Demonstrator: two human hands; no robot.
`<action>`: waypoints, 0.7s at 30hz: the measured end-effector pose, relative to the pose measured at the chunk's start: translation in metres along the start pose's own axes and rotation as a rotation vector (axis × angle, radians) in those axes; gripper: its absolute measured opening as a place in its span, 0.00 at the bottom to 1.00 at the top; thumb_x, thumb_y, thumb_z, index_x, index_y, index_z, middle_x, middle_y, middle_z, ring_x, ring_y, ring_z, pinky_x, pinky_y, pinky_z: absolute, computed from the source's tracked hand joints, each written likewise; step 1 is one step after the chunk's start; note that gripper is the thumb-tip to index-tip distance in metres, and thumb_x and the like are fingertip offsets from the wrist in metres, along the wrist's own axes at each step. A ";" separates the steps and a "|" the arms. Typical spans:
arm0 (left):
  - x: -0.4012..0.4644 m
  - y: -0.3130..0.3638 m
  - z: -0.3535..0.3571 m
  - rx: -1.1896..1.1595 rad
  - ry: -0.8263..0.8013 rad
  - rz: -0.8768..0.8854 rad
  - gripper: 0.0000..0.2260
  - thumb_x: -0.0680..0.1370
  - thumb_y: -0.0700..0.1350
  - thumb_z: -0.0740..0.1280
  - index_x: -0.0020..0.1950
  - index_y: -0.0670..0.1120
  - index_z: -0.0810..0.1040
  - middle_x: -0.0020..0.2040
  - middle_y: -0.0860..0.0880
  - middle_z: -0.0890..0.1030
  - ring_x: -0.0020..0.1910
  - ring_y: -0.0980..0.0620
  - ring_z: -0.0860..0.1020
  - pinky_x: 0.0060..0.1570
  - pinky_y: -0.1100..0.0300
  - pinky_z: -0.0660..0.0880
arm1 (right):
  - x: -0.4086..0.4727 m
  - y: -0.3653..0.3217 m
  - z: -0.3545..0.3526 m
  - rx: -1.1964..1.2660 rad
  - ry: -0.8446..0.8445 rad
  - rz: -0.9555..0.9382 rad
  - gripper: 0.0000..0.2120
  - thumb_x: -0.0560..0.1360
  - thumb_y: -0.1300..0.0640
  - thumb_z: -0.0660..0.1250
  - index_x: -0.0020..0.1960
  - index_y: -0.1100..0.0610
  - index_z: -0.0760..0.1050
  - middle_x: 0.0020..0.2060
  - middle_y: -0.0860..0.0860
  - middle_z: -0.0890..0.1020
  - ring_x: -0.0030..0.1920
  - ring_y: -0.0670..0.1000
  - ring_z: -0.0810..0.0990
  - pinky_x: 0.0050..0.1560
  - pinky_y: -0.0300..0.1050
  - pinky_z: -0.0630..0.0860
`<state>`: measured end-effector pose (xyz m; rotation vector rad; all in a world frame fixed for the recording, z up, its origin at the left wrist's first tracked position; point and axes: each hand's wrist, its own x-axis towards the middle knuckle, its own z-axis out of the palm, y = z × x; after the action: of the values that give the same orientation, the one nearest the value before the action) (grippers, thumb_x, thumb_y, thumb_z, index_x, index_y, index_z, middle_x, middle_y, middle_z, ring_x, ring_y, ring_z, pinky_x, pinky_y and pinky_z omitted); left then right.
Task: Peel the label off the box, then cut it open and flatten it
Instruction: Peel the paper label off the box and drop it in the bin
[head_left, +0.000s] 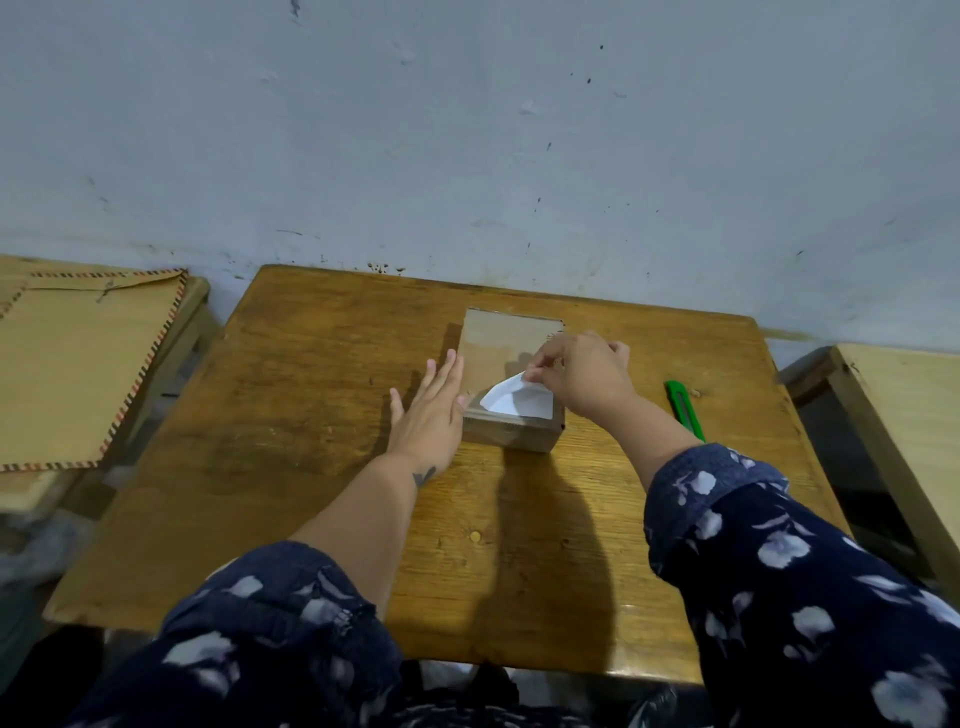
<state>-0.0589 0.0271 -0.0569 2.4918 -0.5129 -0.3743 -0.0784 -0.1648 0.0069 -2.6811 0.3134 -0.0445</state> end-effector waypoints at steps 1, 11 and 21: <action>0.000 0.000 0.000 0.015 -0.002 0.001 0.23 0.84 0.48 0.45 0.78 0.54 0.42 0.78 0.58 0.43 0.76 0.57 0.39 0.73 0.40 0.37 | -0.001 0.001 -0.002 0.024 0.000 0.025 0.04 0.74 0.48 0.68 0.40 0.44 0.79 0.41 0.38 0.77 0.52 0.45 0.70 0.57 0.49 0.57; -0.001 0.005 -0.003 0.105 -0.008 0.001 0.23 0.84 0.48 0.44 0.78 0.52 0.42 0.78 0.57 0.42 0.76 0.56 0.39 0.72 0.40 0.35 | -0.013 0.041 -0.062 0.358 0.045 0.209 0.05 0.72 0.51 0.71 0.42 0.52 0.80 0.38 0.48 0.80 0.41 0.49 0.77 0.36 0.42 0.71; -0.013 0.050 -0.009 0.059 0.417 0.361 0.15 0.82 0.48 0.55 0.68 0.51 0.71 0.67 0.53 0.73 0.69 0.54 0.67 0.69 0.53 0.58 | -0.041 0.021 -0.052 0.423 0.077 0.331 0.09 0.71 0.52 0.73 0.42 0.58 0.78 0.36 0.48 0.80 0.36 0.45 0.76 0.30 0.38 0.66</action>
<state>-0.0813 -0.0010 -0.0185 2.3723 -0.7831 0.2981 -0.1267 -0.1957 0.0459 -2.1857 0.6855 -0.1011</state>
